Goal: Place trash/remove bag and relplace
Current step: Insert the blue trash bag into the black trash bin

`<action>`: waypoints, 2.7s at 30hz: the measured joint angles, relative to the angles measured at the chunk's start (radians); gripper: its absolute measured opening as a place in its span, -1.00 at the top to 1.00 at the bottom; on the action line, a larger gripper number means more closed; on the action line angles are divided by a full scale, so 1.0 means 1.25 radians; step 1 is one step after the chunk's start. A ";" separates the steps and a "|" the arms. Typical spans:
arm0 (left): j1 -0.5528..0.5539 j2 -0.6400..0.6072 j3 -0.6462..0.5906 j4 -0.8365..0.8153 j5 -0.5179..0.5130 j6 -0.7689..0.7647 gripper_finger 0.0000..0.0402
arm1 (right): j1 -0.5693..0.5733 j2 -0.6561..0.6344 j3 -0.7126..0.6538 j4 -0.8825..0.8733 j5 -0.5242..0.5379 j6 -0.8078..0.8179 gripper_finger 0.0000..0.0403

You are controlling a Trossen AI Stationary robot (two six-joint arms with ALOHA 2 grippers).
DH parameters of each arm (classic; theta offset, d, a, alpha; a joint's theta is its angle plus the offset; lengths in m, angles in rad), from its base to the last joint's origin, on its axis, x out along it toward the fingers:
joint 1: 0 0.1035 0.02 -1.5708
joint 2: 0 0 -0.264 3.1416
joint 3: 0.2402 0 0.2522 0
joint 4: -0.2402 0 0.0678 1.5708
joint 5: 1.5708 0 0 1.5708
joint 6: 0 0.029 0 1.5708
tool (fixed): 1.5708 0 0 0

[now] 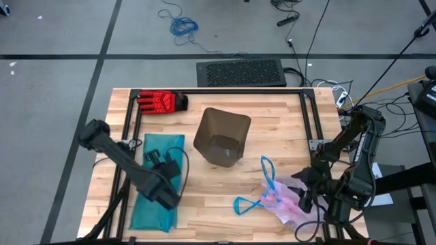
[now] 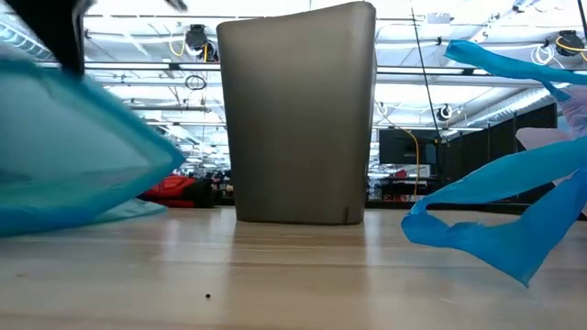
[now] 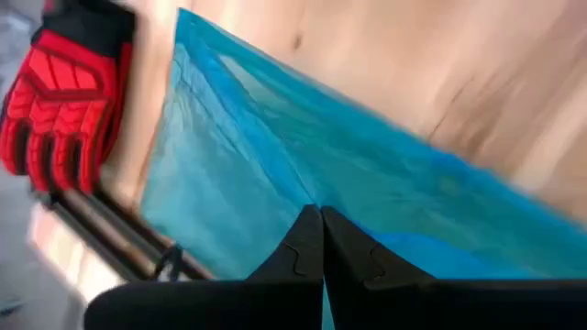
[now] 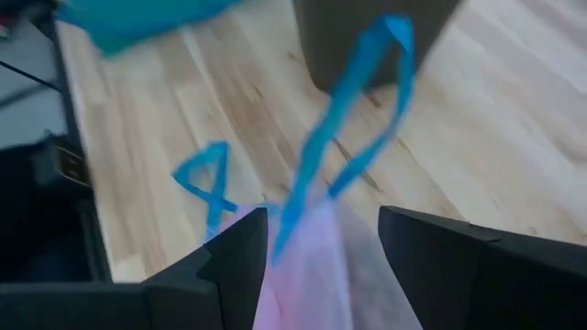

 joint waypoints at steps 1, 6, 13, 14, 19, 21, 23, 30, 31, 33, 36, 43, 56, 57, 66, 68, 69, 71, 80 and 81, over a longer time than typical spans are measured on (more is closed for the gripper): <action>-0.004 -0.020 0.011 0.004 -0.010 -0.002 0.99 | 0.000 0.000 0.000 0.014 0.020 -0.020 -0.01; -0.014 -0.121 0.061 0.004 -0.060 0.006 1.00 | -0.012 0.000 0.000 0.111 0.126 -0.146 -0.01; -0.040 -0.214 0.141 0.003 -0.186 0.047 1.00 | -0.096 0.000 0.000 0.287 0.190 -0.426 -0.01; -0.045 -0.222 0.152 0.004 -0.201 0.055 1.00 | -0.114 0.000 0.000 0.321 0.189 -0.479 -0.01; -0.063 -0.235 0.221 0.004 -0.264 0.112 1.00 | -0.197 0.000 0.000 0.530 0.187 -0.744 -0.01; -0.073 -0.235 0.248 0.006 -0.278 0.135 1.00 | -0.227 0.000 0.000 0.621 0.182 -0.842 -0.01; -0.084 -0.235 0.267 0.006 -0.296 0.151 1.00 | -0.258 0.000 0.000 0.701 0.149 -0.920 -0.01; -0.110 -0.235 0.301 0.041 -0.327 0.217 1.00 | -0.389 0.010 0.000 0.921 -0.095 -1.050 -0.01; -0.113 -0.234 0.306 0.050 -0.334 0.232 1.00 | -0.411 0.013 0.000 0.942 -0.144 -1.061 -0.01; -0.118 -0.234 0.312 0.080 -0.346 0.272 1.00 | -0.460 0.023 0.000 0.984 -0.251 -1.076 -0.03; -0.118 -0.234 0.322 0.124 -0.359 0.339 1.00 | -0.535 0.043 0.000 1.029 -0.384 -1.083 -0.05; -0.118 -0.234 0.356 0.169 -0.369 0.439 1.00 | -0.670 0.080 0.000 1.153 -0.525 -1.152 -0.09; -0.113 -0.234 0.379 0.221 -0.382 0.533 1.00 | -0.797 0.205 0.061 1.257 -0.781 -1.140 -0.19; -0.108 -0.234 0.379 0.222 -0.382 0.535 1.00 | -0.799 0.223 0.077 1.257 -0.809 -1.133 -0.20; -0.081 -0.234 0.378 0.223 -0.381 0.554 1.00 | -0.781 0.404 0.275 1.186 -0.866 -1.112 -0.08; -0.079 -0.234 0.378 0.228 -0.381 0.560 1.00 | -0.781 0.427 0.328 1.121 -0.851 -1.136 0.12; -0.079 -0.234 0.378 0.229 -0.382 0.565 1.00 | -0.781 0.433 0.350 1.086 -0.834 -1.159 0.27; -0.078 -0.235 0.378 0.241 -0.390 0.585 1.00 | -0.777 0.437 0.390 1.027 -0.796 -1.216 0.64; -0.079 -0.251 0.388 0.355 -0.429 0.769 1.00 | -0.768 0.413 0.636 0.762 -0.547 -1.460 0.99; -0.079 -0.251 0.397 0.374 -0.443 0.802 1.00 | -0.767 0.413 0.670 0.742 -0.519 -1.491 1.00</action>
